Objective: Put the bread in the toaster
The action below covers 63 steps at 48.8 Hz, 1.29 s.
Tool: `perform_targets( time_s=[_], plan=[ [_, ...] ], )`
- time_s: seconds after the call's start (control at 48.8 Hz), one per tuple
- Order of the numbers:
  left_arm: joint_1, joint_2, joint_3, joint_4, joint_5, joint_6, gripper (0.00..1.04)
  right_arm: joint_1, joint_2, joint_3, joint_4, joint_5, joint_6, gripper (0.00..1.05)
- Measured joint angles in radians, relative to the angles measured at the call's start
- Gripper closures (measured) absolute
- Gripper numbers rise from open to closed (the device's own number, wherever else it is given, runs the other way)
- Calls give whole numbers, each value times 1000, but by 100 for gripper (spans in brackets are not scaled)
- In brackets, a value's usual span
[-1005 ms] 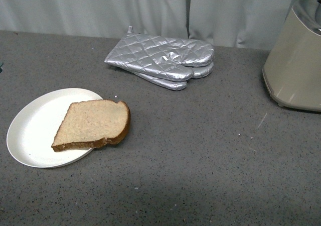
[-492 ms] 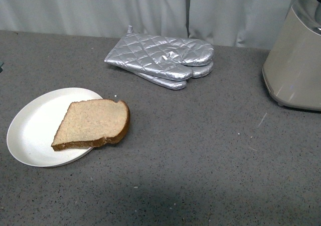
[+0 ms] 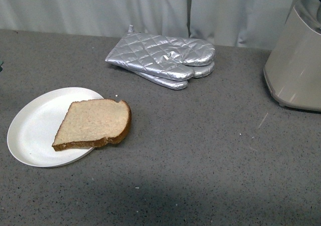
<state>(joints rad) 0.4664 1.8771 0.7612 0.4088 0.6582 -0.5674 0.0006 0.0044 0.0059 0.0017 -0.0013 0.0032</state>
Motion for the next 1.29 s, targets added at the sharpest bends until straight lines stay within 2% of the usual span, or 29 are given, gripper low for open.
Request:
perform_targets(
  time_s=[0.185,0.492,0.759,1.087,1.107,1.189,1.292],
  plan=[
    [3,167,98,-137,0,259,7,0,0,0,0,0,0,9],
    [-33,255,164,-251,-61,476,7,0,0,0,0,0,0,9],
    [-55,267,179,-266,-72,549,7,0,0,0,0,0,0,9],
    [-141,238,135,-338,-31,604,7,0,0,0,0,0,0,9],
    [-144,238,134,-336,-36,610,8,0,0,0,0,0,0,9],
    [-154,238,127,-328,-81,616,26,0,0,0,0,0,0,9],
    [-160,239,120,-331,-91,616,40,0,0,0,0,0,0,9]
  ],
)
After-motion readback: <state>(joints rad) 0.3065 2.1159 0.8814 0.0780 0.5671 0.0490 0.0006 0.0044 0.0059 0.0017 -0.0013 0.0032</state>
